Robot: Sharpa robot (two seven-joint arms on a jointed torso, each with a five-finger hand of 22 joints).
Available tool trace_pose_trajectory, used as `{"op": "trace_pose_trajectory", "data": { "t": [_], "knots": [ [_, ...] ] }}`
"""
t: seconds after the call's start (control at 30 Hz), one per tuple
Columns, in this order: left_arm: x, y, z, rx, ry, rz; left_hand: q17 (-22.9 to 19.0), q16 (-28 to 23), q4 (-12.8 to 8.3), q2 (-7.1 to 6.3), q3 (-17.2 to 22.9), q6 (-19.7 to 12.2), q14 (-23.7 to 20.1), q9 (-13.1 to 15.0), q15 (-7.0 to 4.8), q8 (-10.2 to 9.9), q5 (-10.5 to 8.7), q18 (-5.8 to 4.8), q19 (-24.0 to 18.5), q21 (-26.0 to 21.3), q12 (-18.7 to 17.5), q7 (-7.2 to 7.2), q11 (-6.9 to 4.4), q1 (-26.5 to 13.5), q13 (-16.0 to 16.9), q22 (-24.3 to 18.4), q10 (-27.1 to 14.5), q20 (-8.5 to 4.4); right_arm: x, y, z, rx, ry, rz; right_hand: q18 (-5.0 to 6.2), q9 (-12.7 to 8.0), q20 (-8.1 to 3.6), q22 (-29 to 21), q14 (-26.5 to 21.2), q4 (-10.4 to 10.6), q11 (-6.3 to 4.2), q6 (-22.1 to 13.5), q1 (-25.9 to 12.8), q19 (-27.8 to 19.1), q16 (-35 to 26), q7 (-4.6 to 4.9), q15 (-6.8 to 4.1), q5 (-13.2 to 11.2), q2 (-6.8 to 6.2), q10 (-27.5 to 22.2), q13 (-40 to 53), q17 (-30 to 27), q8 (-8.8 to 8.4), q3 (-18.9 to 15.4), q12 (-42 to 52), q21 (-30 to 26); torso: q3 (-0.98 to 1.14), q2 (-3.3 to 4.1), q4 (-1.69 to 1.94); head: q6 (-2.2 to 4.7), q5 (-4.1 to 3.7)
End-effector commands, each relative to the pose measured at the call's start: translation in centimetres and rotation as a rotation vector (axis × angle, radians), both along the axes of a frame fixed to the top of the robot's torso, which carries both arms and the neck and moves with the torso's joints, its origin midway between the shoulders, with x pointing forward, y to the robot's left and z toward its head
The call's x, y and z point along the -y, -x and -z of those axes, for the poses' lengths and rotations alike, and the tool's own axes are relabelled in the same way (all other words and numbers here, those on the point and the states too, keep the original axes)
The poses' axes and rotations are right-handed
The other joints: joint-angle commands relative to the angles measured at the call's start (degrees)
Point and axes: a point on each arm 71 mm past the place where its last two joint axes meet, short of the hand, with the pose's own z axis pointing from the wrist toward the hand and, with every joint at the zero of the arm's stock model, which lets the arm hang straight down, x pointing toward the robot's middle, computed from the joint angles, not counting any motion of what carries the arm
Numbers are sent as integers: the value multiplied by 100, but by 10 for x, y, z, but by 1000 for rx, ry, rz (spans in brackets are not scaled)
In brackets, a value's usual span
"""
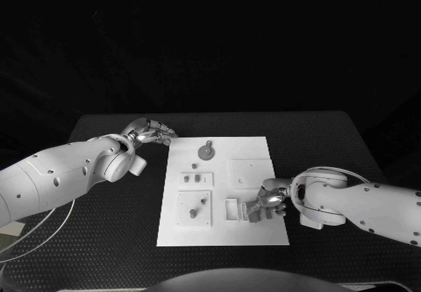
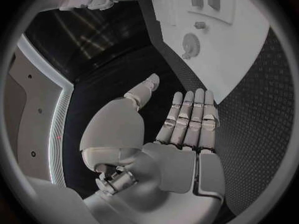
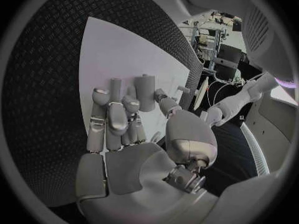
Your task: Assemble the parts on the task board
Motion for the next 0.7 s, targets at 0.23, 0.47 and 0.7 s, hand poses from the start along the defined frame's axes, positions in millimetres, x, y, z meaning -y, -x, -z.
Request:
{"op": "trace_pose_trajectory", "data": {
  "t": [0.23,0.47,0.7],
  "knots": [
    [3,1,0,-3,12,15,12,-34,35,-11,-8,-49,-49,-9,-7,30,25,95,-24,34,36,92,0,-63,-9,-11,-12,2,0,6,-10,-7,-63,17,147,30,27,96,92,-295,1,102,33,51,27,11,-8,19,113,59,-23,46,38,270,42,28,-1,-2,-3,11,3],
    [3,1,0,-5,13,17,14,-35,35,-13,-9,-50,-50,-10,-6,30,25,96,-25,35,35,92,1,-62,-10,-12,-13,2,1,0,-19,-2,-92,40,147,34,20,96,119,-301,-7,123,25,65,38,3,-15,19,93,73,-30,81,38,285,48,33,-4,-2,-2,26,1],
    [3,1,0,-7,12,16,17,-36,36,-14,-9,-51,-50,-10,-6,31,25,96,-26,35,35,93,1,-62,-11,-13,-13,2,-7,-2,-25,-7,-117,36,147,37,15,95,131,-289,-12,139,-5,78,42,-2,-21,19,78,84,-38,90,34,291,50,36,-3,2,4,17,11]
  ]
}}
